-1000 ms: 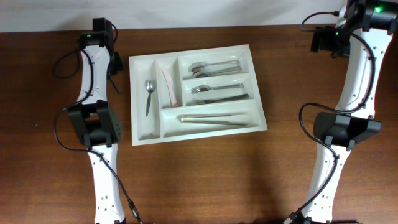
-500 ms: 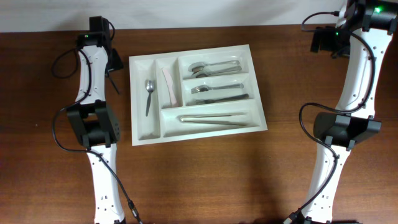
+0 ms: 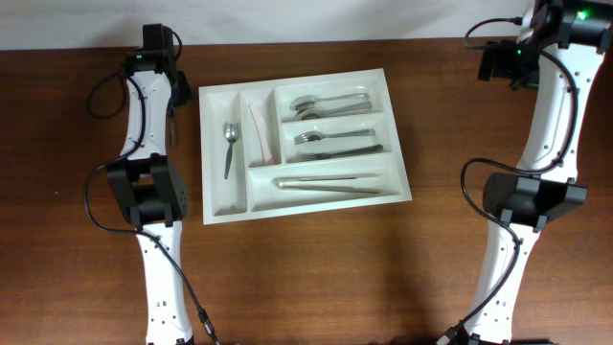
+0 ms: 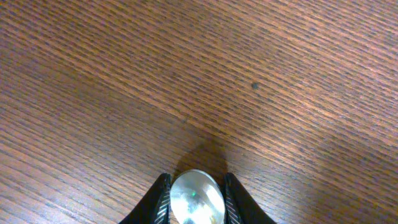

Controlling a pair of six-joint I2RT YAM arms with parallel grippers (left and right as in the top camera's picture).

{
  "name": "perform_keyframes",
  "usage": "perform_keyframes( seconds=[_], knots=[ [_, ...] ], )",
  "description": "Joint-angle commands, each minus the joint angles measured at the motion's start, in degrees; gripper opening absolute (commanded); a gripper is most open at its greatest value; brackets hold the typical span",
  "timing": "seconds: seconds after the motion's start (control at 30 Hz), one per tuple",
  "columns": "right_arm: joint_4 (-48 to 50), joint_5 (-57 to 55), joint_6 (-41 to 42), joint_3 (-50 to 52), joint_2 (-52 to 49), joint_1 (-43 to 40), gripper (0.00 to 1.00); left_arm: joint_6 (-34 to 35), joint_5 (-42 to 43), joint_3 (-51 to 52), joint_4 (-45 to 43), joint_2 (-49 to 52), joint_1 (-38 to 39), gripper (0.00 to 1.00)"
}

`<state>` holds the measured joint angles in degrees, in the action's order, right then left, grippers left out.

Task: Pack container
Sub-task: 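Close the left gripper on the spoon and lift it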

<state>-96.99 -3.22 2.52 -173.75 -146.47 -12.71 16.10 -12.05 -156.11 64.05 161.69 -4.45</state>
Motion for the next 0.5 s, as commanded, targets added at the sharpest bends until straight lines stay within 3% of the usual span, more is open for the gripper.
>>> perform_keyframes(
  seconds=[0.0, 0.47],
  knots=[
    [-0.33, -0.46, -0.61, 0.24, 0.59, -0.07, 0.99, -0.26, 0.63, 2.1, 1.09, 3.72, -0.26, 0.02],
    [-0.33, -0.46, -0.61, 0.24, 0.59, -0.07, 0.99, -0.28, 0.61, 2.1, 1.97, 3.72, -0.26, 0.02]
  ],
)
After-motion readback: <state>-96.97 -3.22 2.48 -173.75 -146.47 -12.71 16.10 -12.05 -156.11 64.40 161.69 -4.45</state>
